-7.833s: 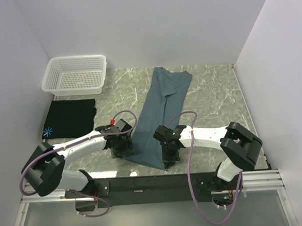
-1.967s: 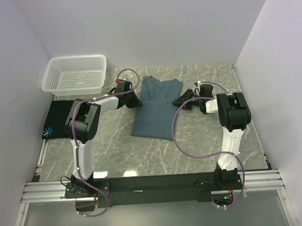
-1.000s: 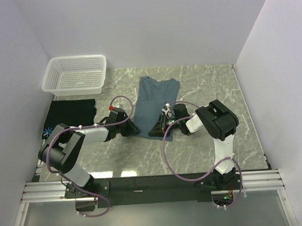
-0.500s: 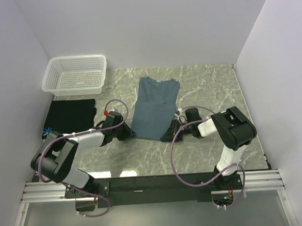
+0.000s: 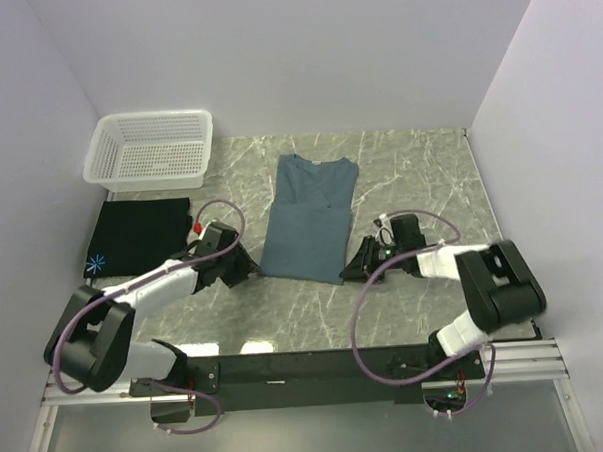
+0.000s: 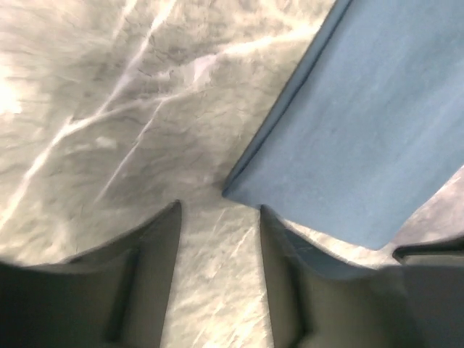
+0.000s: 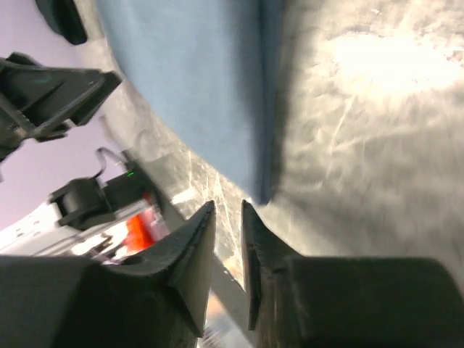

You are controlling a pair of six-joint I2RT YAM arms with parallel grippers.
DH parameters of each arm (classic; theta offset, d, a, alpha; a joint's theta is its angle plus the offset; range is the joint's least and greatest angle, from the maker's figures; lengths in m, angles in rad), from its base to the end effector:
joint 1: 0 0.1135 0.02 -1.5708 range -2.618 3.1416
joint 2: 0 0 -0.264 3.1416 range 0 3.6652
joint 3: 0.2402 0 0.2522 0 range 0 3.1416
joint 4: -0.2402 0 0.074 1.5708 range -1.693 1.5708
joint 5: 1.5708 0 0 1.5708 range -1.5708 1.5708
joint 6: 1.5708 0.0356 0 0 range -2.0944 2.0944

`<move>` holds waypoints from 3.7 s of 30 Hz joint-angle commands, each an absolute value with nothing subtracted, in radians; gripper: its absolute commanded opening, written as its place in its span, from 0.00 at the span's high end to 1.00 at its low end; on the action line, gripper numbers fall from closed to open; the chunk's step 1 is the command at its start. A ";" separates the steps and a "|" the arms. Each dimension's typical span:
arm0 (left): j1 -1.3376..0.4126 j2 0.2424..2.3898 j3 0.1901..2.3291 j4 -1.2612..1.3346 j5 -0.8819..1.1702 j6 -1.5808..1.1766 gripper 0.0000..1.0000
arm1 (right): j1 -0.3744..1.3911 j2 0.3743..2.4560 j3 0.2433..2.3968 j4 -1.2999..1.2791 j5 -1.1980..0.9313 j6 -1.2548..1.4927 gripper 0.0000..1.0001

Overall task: Fold and stack the t-shirts
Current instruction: Fold the tshirt

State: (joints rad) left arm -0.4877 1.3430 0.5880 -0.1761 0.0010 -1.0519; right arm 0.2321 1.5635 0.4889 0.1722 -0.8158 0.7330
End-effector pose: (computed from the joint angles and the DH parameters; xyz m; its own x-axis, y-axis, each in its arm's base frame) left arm 0.2167 -0.1150 0.1586 -0.7589 -0.5804 -0.2953 -0.3828 0.7644 -0.5188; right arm 0.2358 0.0824 0.1134 -0.9670 0.2426 -0.0781 0.0675 0.5393 0.8394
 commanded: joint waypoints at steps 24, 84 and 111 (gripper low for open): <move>-0.637 1.607 0.999 -0.557 -0.224 -0.773 0.36 | 0.617 1.253 0.744 -0.506 0.031 0.652 0.41; -0.815 1.580 0.859 -0.612 -0.103 -0.959 0.99 | 0.745 1.650 0.867 -0.649 0.074 0.765 0.59; -1.108 1.189 1.034 -1.091 -0.164 -1.168 0.99 | 0.703 1.080 1.044 -1.209 -0.049 0.583 1.00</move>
State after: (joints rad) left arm -1.1843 1.1957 0.9417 -0.9318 -0.0582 -1.2217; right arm 0.7620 1.0286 0.9318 -1.1011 -0.1543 0.6827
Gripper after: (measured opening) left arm 0.027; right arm 0.023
